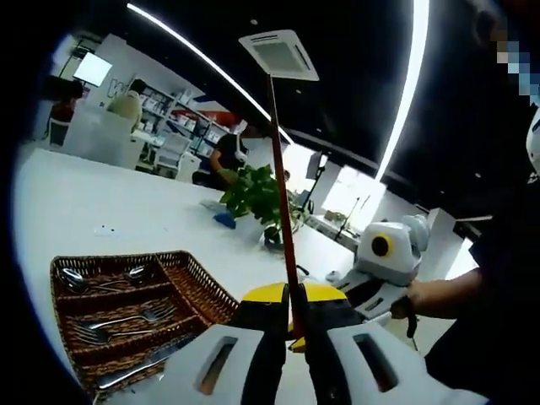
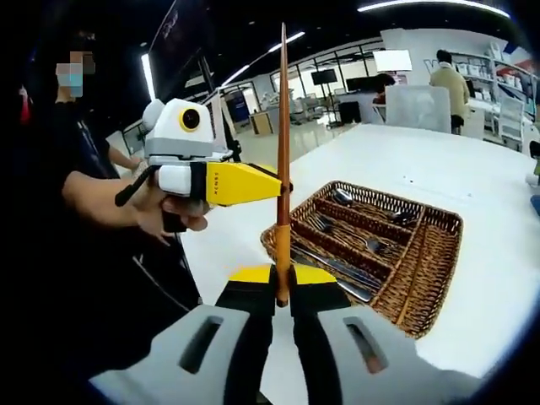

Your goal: Arrange the knives, forks, and spoons in their matching storage slots by inserting each utensil handle-first until every utensil is classified and aligned in the correct compartment

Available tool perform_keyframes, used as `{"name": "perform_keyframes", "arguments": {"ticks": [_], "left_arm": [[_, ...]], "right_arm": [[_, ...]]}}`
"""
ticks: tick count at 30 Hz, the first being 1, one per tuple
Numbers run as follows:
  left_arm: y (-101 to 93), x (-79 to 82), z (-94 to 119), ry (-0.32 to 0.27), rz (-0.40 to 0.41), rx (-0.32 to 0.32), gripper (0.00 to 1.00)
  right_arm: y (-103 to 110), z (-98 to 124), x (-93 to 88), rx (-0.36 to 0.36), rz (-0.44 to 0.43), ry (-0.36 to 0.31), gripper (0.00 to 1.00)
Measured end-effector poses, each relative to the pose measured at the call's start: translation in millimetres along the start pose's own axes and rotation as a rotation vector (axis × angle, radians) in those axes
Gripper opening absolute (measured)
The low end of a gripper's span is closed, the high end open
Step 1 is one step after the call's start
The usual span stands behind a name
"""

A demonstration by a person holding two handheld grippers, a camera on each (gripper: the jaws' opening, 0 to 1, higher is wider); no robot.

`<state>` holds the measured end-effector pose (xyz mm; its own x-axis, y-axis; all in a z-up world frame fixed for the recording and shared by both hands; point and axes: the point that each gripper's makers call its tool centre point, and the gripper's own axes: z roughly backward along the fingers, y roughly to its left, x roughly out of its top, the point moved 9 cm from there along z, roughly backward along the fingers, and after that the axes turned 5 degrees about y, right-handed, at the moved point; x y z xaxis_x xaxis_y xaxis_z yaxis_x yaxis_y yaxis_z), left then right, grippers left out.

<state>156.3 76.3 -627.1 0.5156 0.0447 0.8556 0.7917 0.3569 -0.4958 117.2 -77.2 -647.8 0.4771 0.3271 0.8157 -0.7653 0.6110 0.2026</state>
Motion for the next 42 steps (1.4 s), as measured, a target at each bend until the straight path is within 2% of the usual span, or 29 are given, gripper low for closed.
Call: {"name": "perform_keyframes", "arguments": {"ticks": [4,7,10,13,16,20,23,29,31,33,35,40,42], "left_arm": [[-0.3,1.1,0,-0.001,0.011,-0.022,0.04],[-0.4,2.2,3,-0.010,-0.031,-0.018,0.05],[0.4,3.1,4,-0.014,-0.049,-0.013,0.13],[3.5,4.4,8,-0.017,-0.067,0.011,0.24],[8.5,5.5,14,-0.003,-0.153,0.079,0.36],[7.8,8.8,25,-0.005,-0.164,0.095,0.39],[10.1,11.6,38,0.012,-0.243,0.155,0.44],[18.2,15.7,61,0.019,-0.332,0.246,0.65],[26.1,16.4,69,0.034,-0.373,0.310,0.81],[32.9,13.1,73,0.082,-0.395,0.340,0.99],[37.7,9.5,80,0.137,-0.400,0.341,1.00],[46.1,14.3,106,0.116,-0.406,0.410,0.99],[47.3,16.2,117,0.105,-0.407,0.440,0.99]], "right_arm": [[1,2,2.2,0.006,-0.013,0.010,0.04],[1,4,2.9,-0.007,0.005,0.021,0.04],[2,5,3.3,-0.002,0.005,0.028,0.04],[2,8,4.9,-0.006,0.010,0.036,0.04],[0,9,6.1,-0.013,-0.003,0.049,0.04],[-7,12,6.7,-0.059,-0.025,0.066,0.04],[-12,14,7.4,-0.101,-0.041,0.091,0.04],[-19,19,12.7,-0.159,-0.078,0.136,0.04],[-23,20,13.8,-0.182,-0.099,0.152,0.04],[-25,21,14.3,-0.204,-0.104,0.169,0.04],[-27,23,15.6,-0.246,-0.100,0.194,0.04],[-33,28,22.1,-0.273,-0.132,0.204,0.04],[-34,31,25.1,-0.289,-0.121,0.203,0.04]]}}
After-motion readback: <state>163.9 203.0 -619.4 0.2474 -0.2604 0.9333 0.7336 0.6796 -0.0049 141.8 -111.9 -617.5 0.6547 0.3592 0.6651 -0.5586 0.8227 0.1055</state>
